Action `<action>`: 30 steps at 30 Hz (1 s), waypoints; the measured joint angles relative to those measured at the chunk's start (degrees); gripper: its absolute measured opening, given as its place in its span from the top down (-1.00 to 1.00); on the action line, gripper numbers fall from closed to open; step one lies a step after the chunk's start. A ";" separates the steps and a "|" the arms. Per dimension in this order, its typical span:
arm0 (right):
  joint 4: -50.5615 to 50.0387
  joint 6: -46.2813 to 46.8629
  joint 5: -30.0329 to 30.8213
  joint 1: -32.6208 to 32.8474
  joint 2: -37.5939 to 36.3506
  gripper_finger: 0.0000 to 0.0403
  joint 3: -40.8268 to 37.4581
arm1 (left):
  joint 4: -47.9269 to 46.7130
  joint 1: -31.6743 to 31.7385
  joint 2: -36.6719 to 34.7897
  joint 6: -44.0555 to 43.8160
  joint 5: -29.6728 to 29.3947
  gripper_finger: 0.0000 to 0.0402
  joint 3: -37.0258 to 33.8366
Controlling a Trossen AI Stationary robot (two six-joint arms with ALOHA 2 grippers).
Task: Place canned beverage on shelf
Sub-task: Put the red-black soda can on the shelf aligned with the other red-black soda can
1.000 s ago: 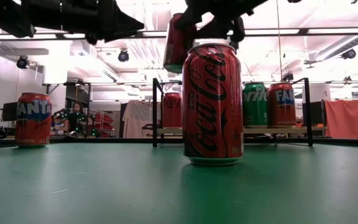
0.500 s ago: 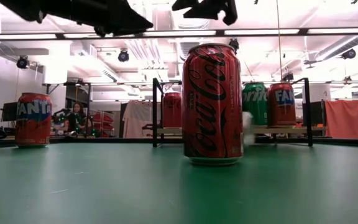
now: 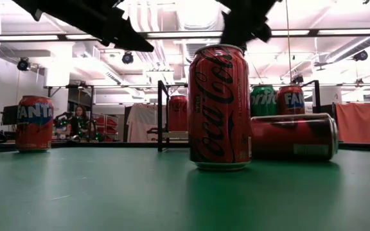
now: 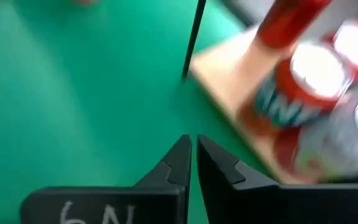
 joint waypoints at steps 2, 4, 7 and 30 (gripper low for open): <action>-3.67 2.03 -3.90 -0.03 0.00 0.93 -0.01 | 0.29 0.00 0.02 0.01 0.00 -0.25 -0.01; -6.23 3.35 -8.01 -0.02 0.00 0.93 0.00 | 0.33 0.00 0.02 0.01 0.00 -0.25 -0.01; -8.89 3.16 -13.86 -0.03 0.04 0.86 -0.02 | 0.44 0.00 0.02 0.01 -0.02 -0.25 -0.23; -21.46 3.28 -24.91 5.65 3.26 -0.78 -0.55 | 0.28 0.00 0.07 -1.52 -0.02 -0.25 -1.64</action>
